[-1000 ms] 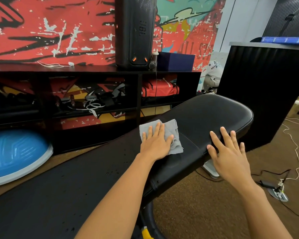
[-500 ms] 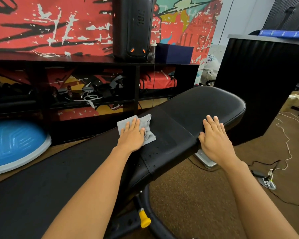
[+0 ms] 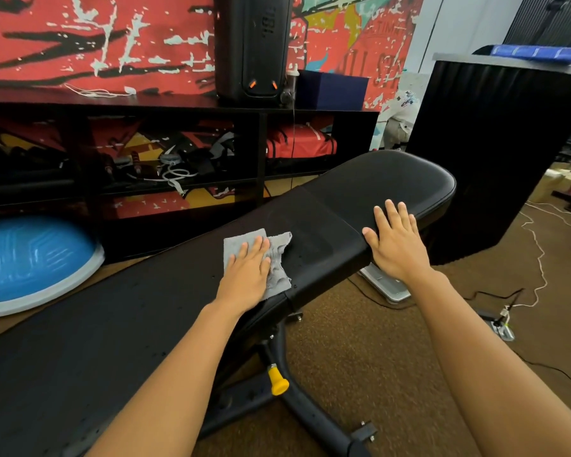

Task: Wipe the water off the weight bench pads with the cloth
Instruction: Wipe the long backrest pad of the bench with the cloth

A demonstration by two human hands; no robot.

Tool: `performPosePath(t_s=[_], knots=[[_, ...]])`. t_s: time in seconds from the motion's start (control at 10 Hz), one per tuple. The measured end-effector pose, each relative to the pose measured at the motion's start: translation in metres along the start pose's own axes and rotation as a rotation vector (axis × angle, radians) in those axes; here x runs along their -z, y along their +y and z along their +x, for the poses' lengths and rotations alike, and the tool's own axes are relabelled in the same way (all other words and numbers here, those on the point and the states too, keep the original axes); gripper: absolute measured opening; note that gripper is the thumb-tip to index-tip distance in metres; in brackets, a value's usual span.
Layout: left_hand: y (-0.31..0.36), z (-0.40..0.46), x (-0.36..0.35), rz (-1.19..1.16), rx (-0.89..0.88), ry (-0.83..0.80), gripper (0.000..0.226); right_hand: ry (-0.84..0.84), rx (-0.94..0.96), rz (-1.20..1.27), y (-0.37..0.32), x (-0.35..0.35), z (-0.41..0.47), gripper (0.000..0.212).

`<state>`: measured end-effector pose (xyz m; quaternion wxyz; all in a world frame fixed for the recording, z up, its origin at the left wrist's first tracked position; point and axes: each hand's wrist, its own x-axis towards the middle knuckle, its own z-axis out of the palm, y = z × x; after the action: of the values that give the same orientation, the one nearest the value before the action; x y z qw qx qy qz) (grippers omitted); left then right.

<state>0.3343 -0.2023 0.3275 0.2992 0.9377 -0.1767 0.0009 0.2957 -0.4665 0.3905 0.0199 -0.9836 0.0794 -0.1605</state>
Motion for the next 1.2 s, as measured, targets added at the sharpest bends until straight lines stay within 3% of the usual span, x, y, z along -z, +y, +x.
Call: performPosePath(t_s=[0.2,0.4,0.5,0.7,0.9,1.0,1.2], knots=[[0.018,-0.023,-0.011,0.005,-0.11,0.023,0.047,0.001,-0.004,-0.001,-0.001,-0.002,0.002,0.06],[0.044,-0.033,-0.024,0.167,-0.22,0.045,0.051,0.009,-0.01,-0.006,-0.001,-0.003,0.003,0.059],[0.055,-0.027,-0.033,0.247,-0.276,0.061,0.073,0.022,-0.008,-0.015,-0.001,-0.004,0.003,0.059],[0.071,-0.007,-0.034,0.303,-0.244,0.054,0.062,0.03,-0.003,-0.023,0.001,-0.007,0.005,0.059],[0.069,-0.004,-0.033,0.343,-0.25,0.064,0.067,0.028,-0.008,-0.024,0.001,-0.006,0.004,0.06],[0.069,-0.003,-0.032,0.265,-0.209,0.039,0.076,0.023,-0.012,-0.02,0.001,-0.005,0.004,0.06],[0.056,0.012,-0.016,0.122,-0.045,-0.006,0.062,-0.004,-0.012,-0.026,0.001,-0.001,0.004,0.06]])
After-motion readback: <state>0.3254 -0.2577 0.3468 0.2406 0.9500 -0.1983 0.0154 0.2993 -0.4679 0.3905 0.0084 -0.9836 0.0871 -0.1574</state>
